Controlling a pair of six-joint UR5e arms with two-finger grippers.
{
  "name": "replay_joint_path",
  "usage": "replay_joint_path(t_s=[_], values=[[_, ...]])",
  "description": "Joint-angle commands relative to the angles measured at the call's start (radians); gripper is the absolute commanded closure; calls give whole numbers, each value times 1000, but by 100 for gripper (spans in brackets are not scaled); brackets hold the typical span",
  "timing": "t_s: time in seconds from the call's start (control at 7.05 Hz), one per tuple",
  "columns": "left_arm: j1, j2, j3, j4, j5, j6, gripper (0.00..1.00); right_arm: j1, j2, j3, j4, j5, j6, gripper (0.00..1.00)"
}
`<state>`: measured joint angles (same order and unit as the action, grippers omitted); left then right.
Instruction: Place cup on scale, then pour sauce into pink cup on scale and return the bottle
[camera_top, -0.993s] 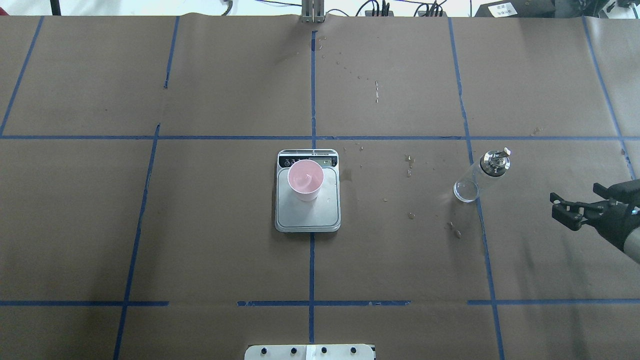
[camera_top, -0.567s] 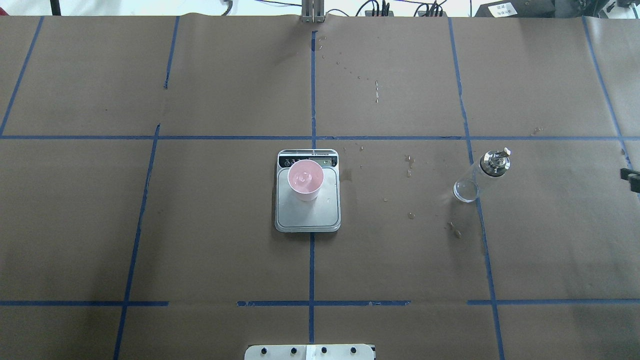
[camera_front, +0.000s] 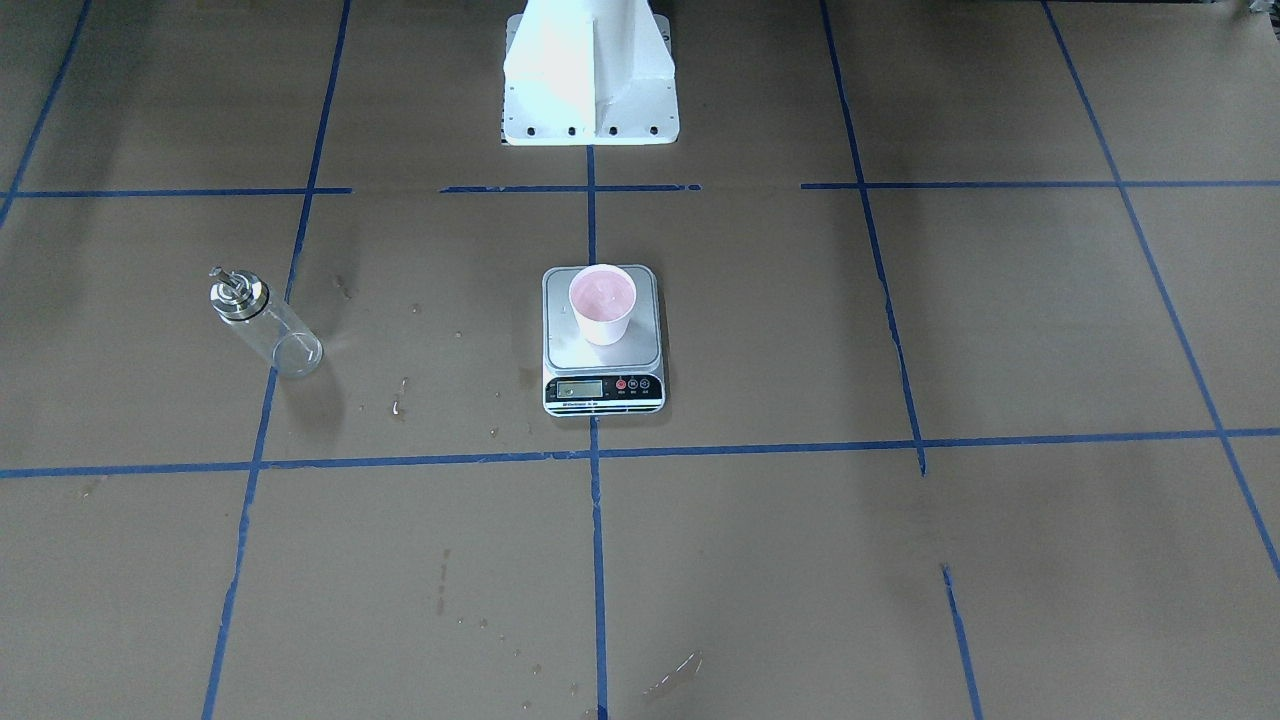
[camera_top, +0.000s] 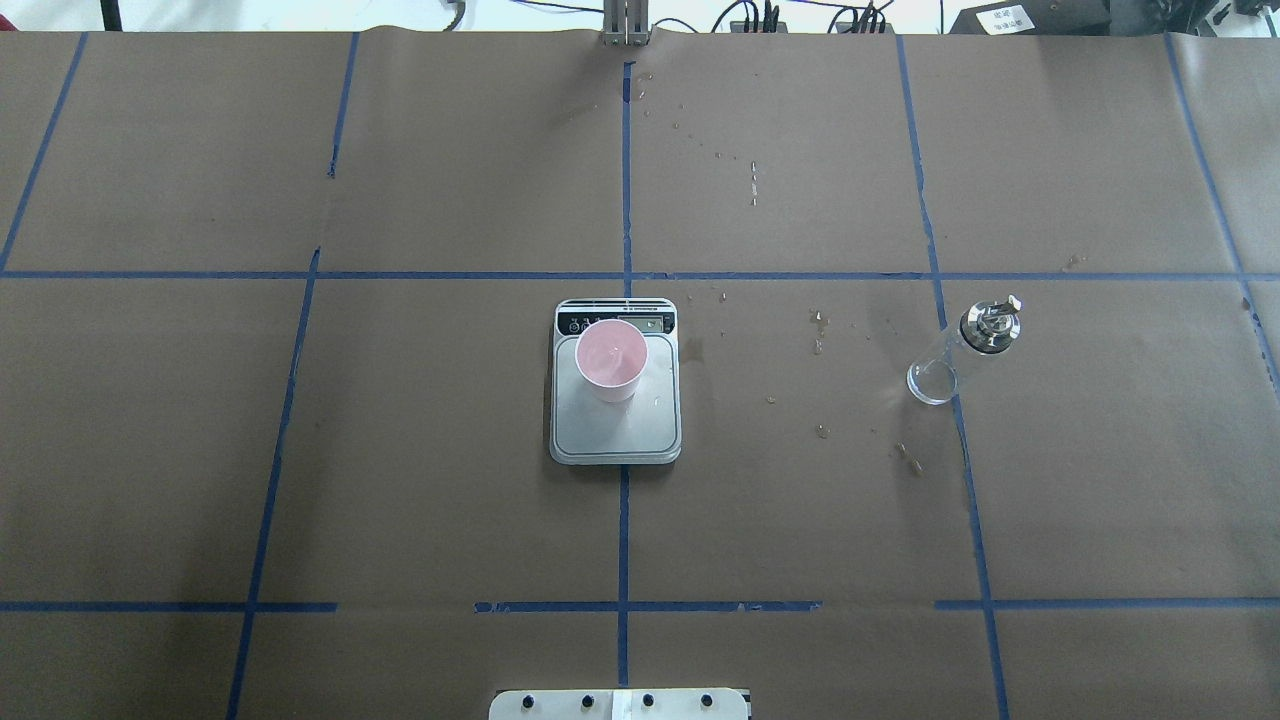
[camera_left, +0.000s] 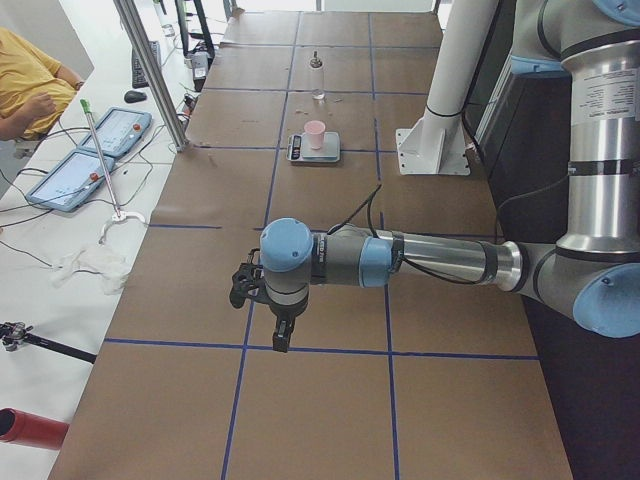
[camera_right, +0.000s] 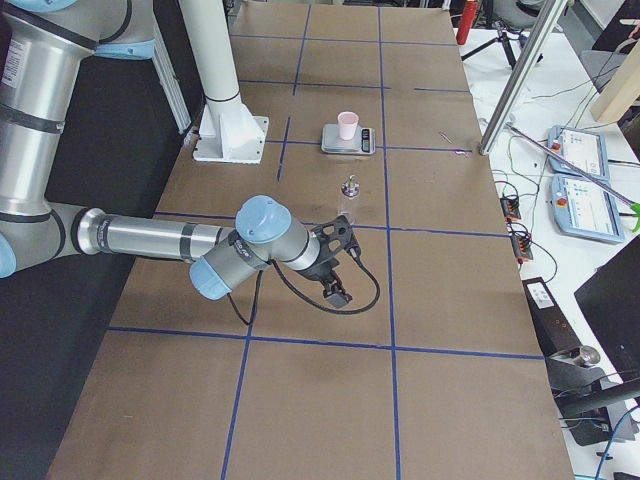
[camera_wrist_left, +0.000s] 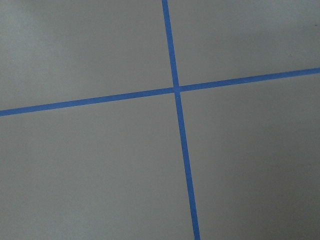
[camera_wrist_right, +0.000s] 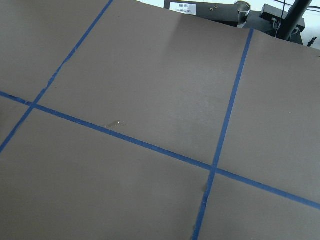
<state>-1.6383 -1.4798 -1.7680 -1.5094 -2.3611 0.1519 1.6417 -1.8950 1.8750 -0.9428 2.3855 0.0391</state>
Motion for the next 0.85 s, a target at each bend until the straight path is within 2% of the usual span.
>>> replay_joint_path(t_s=[0.0,0.14,0.28,0.43,0.57,0.71], values=[[0,-1,1,0,0,0,0,50,104,1,-370,6,-201,0],[0,-1,1,2,0,0,0,68,73,-55,-446,-78,-202,0],[0,-1,4,2,0,0,0,69,38,-121,-368,-95,-190,0],[0,-1,10,2,0,-2,0,67,40,-147,-346,-80,-186,0],[0,-1,19,0,-3,-2,0,63,62,-102,-375,-50,-180,0],[0,-1,21,0,-3,-2,0,31,123,-39,-575,-55,-180,0]])
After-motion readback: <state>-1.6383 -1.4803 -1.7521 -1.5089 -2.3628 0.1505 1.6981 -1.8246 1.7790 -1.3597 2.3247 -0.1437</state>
